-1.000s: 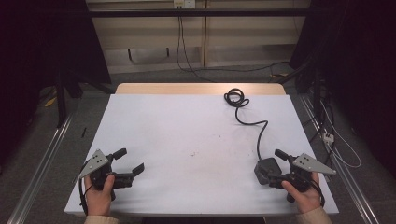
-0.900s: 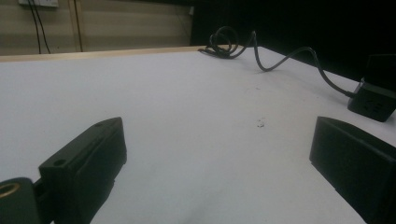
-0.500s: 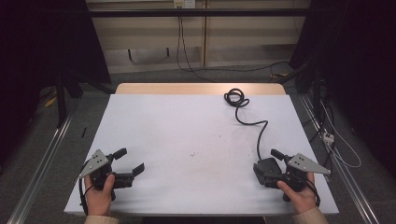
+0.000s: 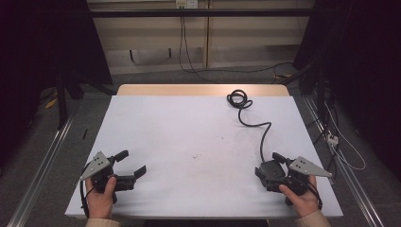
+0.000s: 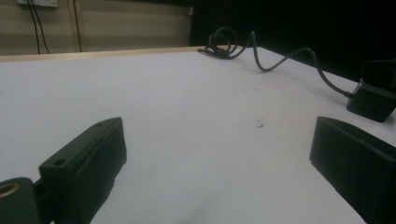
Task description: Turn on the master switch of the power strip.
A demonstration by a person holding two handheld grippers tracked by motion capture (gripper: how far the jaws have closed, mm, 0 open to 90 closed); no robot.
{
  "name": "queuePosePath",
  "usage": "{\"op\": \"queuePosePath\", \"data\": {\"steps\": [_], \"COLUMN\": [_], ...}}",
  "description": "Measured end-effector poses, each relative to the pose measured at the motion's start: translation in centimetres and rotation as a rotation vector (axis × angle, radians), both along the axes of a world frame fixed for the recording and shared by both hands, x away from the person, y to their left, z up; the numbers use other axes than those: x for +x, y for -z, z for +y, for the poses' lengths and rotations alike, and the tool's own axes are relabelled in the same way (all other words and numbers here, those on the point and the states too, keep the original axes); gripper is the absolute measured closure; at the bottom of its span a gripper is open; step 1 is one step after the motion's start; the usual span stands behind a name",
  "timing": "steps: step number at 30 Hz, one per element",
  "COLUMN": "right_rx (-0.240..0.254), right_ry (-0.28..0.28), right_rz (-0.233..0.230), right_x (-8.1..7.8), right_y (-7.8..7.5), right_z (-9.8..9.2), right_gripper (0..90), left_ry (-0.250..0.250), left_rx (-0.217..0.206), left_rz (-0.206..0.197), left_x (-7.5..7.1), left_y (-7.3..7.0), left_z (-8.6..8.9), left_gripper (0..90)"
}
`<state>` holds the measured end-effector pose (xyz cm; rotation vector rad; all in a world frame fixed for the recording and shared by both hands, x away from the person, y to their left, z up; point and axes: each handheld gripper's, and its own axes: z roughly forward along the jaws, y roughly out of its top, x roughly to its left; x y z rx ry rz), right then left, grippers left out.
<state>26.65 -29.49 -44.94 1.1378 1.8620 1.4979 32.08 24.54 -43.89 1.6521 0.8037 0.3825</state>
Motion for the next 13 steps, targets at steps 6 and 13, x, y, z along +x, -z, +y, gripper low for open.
{"op": "queuePosePath", "data": {"steps": [6, 13], "right_rx": [0.001, 0.000], "right_ry": [-0.001, 0.000], "right_rz": [0.001, -0.001], "right_x": [-0.03, -0.03], "right_y": [0.13, 0.10], "right_z": [-0.11, -0.17], "right_gripper": [8.0, 7.9], "left_ry": [0.000, 0.001], "left_rx": [-0.001, 0.000], "left_rz": [0.003, 0.003], "left_x": [0.01, 0.06], "left_y": [0.03, 0.07], "left_z": [-0.02, 0.00], "left_gripper": [3.4, 3.4]}}
